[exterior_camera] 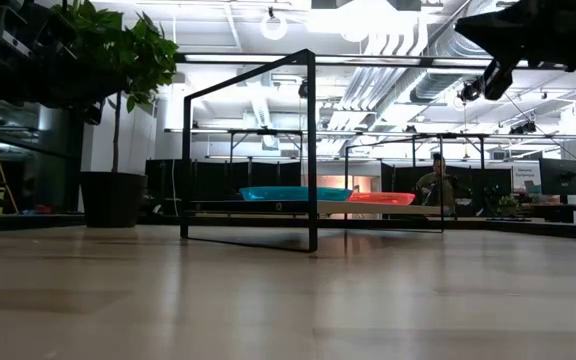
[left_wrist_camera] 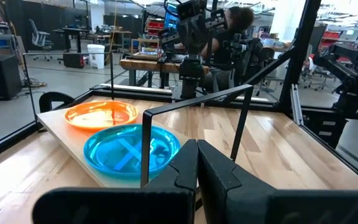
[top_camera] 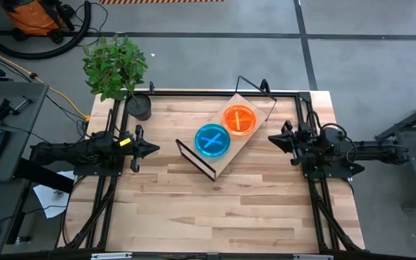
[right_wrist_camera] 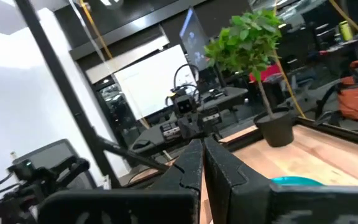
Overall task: Place and stack plates onto a shelf
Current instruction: Return to Home Position
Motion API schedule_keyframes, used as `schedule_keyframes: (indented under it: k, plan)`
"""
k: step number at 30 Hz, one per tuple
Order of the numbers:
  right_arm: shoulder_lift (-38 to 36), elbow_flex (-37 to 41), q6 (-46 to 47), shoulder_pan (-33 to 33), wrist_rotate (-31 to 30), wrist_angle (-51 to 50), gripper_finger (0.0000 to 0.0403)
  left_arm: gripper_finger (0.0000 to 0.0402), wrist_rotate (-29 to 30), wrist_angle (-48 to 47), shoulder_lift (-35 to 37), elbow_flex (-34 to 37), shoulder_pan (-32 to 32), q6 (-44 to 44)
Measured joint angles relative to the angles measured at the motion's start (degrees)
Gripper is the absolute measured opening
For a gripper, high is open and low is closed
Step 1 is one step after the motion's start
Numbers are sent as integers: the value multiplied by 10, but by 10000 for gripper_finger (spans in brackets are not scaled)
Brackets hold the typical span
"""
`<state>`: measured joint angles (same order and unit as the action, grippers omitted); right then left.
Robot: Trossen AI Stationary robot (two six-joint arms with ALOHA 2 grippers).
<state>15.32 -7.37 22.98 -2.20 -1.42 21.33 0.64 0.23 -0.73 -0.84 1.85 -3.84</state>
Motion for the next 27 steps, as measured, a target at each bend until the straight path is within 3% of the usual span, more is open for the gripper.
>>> schedule_keyframes:
  k: [14,27]
  plan:
    - [-153,4,-32,0,36,-137,0,0,0,0,0,0,0,0]
    - [-150,4,-36,0,51,-118,0,0,0,0,0,0,0,0]
